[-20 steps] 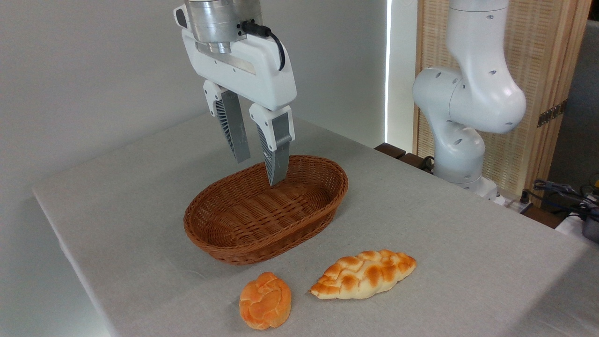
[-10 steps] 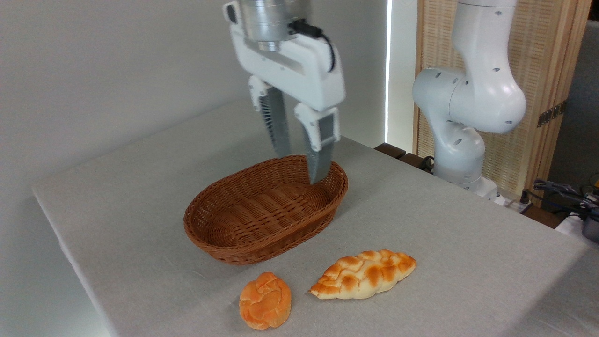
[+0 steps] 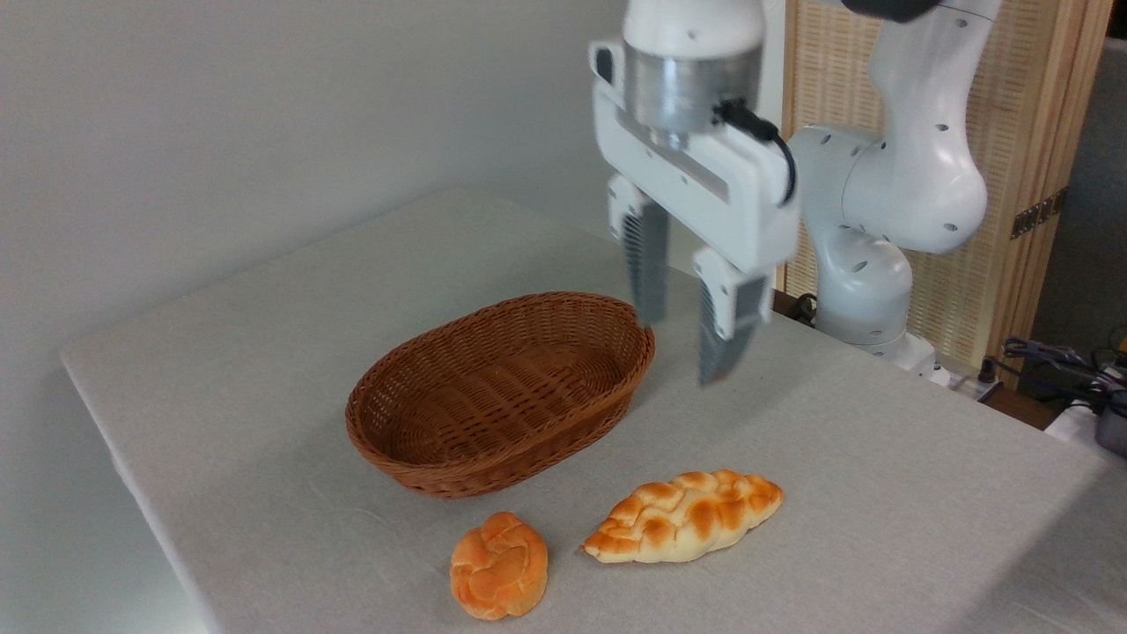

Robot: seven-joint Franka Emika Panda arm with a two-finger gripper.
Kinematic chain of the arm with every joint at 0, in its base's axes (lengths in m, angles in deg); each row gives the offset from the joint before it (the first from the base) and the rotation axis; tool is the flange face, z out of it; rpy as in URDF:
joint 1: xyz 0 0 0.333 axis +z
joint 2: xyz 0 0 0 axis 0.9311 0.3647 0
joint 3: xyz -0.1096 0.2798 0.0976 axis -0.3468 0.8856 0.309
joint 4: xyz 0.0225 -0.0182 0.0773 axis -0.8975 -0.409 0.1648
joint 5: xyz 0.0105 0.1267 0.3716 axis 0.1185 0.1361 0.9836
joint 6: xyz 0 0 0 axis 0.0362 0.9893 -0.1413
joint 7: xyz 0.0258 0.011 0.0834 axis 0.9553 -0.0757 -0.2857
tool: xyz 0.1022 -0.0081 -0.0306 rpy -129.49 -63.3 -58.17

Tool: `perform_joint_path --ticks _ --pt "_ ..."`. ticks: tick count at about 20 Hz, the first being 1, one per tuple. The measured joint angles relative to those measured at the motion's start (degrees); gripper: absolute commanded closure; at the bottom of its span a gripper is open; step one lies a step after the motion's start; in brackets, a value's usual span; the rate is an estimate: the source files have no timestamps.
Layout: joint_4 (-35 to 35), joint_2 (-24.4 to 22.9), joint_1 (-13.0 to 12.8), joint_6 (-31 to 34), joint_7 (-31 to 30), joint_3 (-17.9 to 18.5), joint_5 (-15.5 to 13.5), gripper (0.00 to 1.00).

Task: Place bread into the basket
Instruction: 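Move the open gripper over the croissant-shaped bread and lower it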

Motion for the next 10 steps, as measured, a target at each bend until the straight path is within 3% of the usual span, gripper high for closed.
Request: perform_joint_path --ticks 3,10 --pt "-4.2 0.0 -1.2 -4.9 0.1 0.2 3.5 0.00" --pt "-12.7 1.4 -1.6 -15.7 0.2 0.3 4.6 0.00"
